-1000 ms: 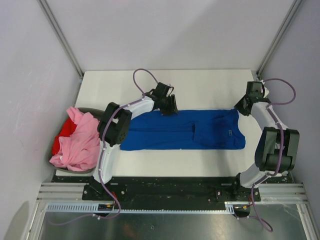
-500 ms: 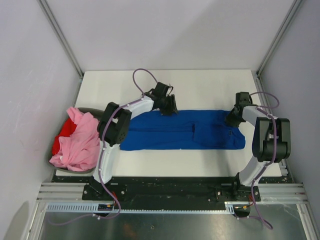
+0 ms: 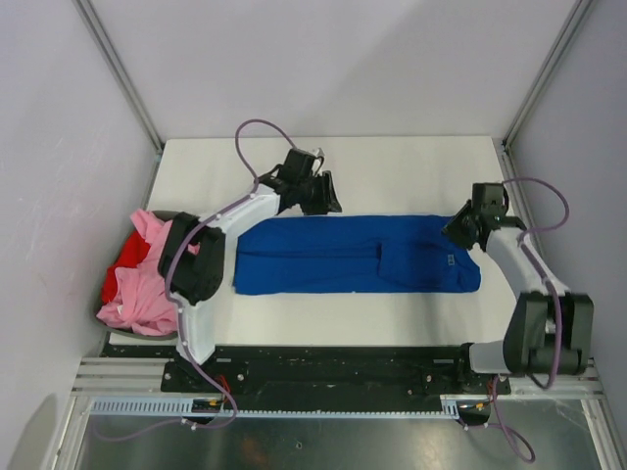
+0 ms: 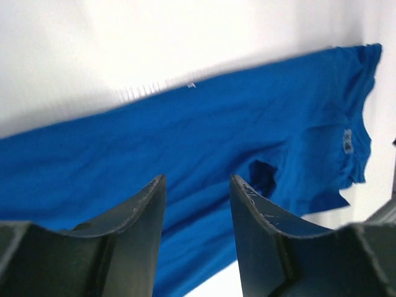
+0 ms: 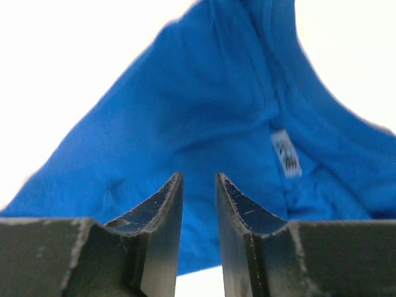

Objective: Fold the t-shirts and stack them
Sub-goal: Rotate the tshirt 85 degrees

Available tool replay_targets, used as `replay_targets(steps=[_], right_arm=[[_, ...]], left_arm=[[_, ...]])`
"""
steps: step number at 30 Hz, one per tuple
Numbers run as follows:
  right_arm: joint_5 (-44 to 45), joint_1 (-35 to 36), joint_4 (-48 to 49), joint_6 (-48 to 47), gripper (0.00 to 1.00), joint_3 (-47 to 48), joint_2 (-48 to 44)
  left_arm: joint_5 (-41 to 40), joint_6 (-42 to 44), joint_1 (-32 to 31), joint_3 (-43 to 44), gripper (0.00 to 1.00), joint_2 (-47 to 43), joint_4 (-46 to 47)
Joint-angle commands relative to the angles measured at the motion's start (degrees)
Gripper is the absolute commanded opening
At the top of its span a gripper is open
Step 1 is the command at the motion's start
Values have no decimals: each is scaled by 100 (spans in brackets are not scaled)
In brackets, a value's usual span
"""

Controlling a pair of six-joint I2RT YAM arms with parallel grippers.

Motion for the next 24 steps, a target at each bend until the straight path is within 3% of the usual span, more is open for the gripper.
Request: replay_targets(steps=[1, 6, 11, 24], right_arm=[[-88, 269, -658, 830, 31, -812, -1221], [4, 686, -1253, 1629, 19, -1671, -2467], [349, 725, -1482, 1985, 15, -2066, -3107], [292, 699, -398, 2155, 11, -2259, -1983]], left_arm=[[-4, 149, -10, -563, 51, -970, 37], [-67, 151, -60, -1237, 51, -1604, 47], [-125, 211, -78, -1699, 51, -2057, 47], [-230, 318, -70, -2483, 52, -2857, 62]])
